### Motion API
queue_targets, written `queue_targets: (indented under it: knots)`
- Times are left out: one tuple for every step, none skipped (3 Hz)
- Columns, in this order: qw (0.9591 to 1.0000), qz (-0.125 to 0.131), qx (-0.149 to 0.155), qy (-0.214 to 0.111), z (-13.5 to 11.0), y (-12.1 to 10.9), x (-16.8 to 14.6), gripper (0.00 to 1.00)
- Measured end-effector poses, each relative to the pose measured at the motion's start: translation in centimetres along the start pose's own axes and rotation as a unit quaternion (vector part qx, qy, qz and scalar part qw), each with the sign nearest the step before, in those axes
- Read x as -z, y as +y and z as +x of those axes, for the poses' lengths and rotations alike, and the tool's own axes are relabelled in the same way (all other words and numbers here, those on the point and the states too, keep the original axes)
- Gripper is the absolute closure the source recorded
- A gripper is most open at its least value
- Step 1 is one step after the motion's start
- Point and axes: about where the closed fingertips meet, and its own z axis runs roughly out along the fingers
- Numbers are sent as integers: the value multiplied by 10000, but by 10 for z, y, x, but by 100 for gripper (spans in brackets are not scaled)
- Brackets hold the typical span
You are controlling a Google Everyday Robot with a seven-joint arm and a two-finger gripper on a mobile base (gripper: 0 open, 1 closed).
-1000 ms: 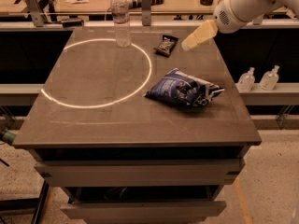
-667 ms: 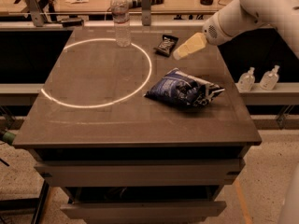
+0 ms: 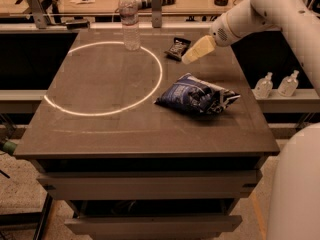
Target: Pick rxbar chocolate
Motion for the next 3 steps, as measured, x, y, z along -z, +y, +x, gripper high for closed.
queue_targets:
  knots:
    - [9998, -111, 137, -46, -6, -6, -10, 0]
    - [9996, -190, 189, -9, -9, -14, -25, 0]
    - [9989, -345, 329, 24, -18, -17, -46, 0]
